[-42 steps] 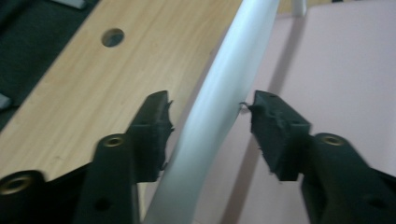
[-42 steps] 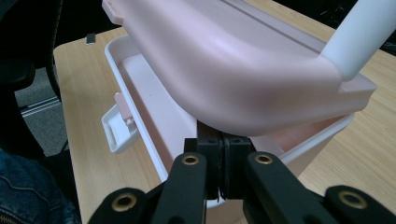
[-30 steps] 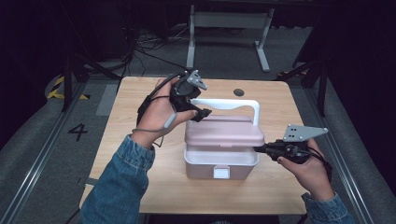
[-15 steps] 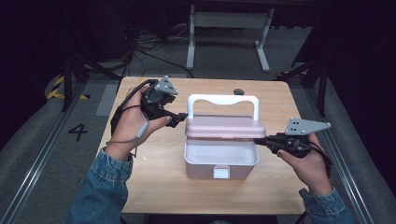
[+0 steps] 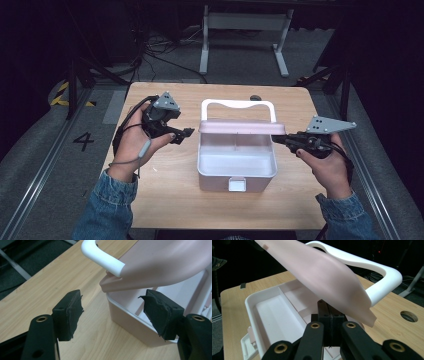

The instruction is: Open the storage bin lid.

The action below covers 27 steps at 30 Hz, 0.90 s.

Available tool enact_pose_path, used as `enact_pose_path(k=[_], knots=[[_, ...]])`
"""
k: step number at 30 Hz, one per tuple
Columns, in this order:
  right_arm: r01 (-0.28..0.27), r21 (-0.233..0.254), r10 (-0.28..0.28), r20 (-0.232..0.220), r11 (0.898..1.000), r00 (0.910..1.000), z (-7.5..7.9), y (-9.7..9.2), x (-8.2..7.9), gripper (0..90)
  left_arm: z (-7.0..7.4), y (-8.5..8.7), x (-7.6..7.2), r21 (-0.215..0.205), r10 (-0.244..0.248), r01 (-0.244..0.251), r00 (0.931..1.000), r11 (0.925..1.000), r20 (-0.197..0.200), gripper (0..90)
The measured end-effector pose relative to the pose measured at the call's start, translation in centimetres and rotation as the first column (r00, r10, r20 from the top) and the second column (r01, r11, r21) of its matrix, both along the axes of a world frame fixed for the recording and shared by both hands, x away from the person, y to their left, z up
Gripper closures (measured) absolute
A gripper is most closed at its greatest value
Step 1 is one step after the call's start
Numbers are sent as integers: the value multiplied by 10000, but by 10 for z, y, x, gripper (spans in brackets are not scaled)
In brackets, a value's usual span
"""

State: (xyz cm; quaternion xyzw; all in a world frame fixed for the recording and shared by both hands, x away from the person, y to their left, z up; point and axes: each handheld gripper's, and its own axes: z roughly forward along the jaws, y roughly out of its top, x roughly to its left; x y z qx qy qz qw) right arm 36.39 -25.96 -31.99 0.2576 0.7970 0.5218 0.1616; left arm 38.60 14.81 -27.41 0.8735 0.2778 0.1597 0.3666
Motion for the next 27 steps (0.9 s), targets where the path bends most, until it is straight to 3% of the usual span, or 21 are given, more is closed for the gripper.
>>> enact_pose_path(k=[5,11,16,20,24,27], knots=[[167,129,-168,8,9998,9999,0,-2,3,900,-4,-11,-3,-39,-607,611,9961,9981,637,317],[231,283,-233,34,9993,9997,1,-3,3,900,-5,-29,-4,8,-1155,1158,9901,9933,796,308],[257,384,-258,36,9989,9997,2,-4,4,900,-6,-39,0,-63,-1252,1264,9874,9920,964,319],[299,490,-301,45,9984,9995,2,-5,3,900,-5,-47,4,-319,-1335,1387,9824,9898,1306,366],[322,493,-325,57,9983,9995,3,-7,0,900,-2,-53,6,-298,-1631,1706,9715,9849,1721,524],[213,377,-206,-206,9991,9996,3,-9,-2,887,-1,-56,10,-374,-1787,1881,9678,9814,1770,526]])
